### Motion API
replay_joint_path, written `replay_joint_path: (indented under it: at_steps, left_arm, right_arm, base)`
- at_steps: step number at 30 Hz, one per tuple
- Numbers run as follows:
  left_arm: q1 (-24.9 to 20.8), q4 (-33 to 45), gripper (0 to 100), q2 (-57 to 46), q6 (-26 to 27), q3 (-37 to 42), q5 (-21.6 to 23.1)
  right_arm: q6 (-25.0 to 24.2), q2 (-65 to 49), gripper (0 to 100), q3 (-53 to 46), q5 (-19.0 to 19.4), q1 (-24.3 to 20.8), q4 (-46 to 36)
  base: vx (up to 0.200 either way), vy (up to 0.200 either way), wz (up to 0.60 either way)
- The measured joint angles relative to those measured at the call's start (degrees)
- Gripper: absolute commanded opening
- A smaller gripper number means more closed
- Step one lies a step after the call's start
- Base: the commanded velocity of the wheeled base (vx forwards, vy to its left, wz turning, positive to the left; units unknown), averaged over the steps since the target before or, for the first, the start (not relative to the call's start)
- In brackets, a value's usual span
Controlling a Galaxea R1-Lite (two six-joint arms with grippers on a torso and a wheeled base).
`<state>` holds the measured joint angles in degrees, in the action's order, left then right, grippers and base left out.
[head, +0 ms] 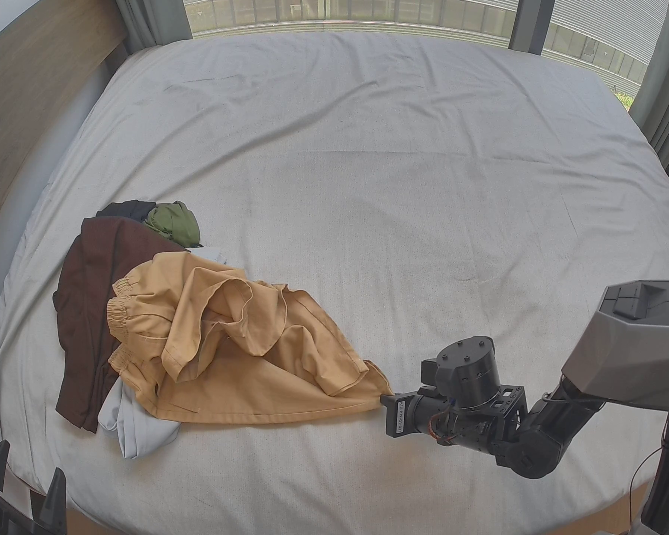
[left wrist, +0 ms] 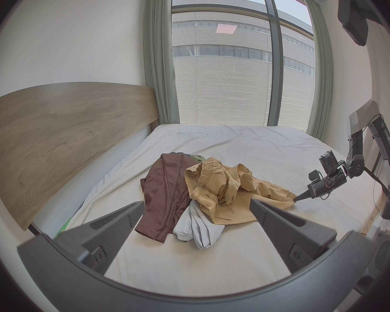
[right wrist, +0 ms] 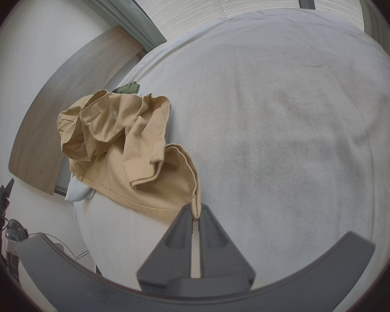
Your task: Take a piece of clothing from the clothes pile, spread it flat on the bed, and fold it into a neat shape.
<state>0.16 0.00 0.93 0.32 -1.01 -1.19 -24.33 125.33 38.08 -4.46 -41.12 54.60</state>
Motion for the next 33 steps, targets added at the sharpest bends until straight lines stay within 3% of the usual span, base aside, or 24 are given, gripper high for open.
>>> replay_joint_path:
  at_steps: [33]
  left_arm:
    - [0.0,-0.1,100,0.0,0.3,0.0,0.2]
  right_arm:
    - [1.4,-13.5,0,-16.7,0.1,6.4,0.0]
  base:
    - [0.0,0.0,0.0]
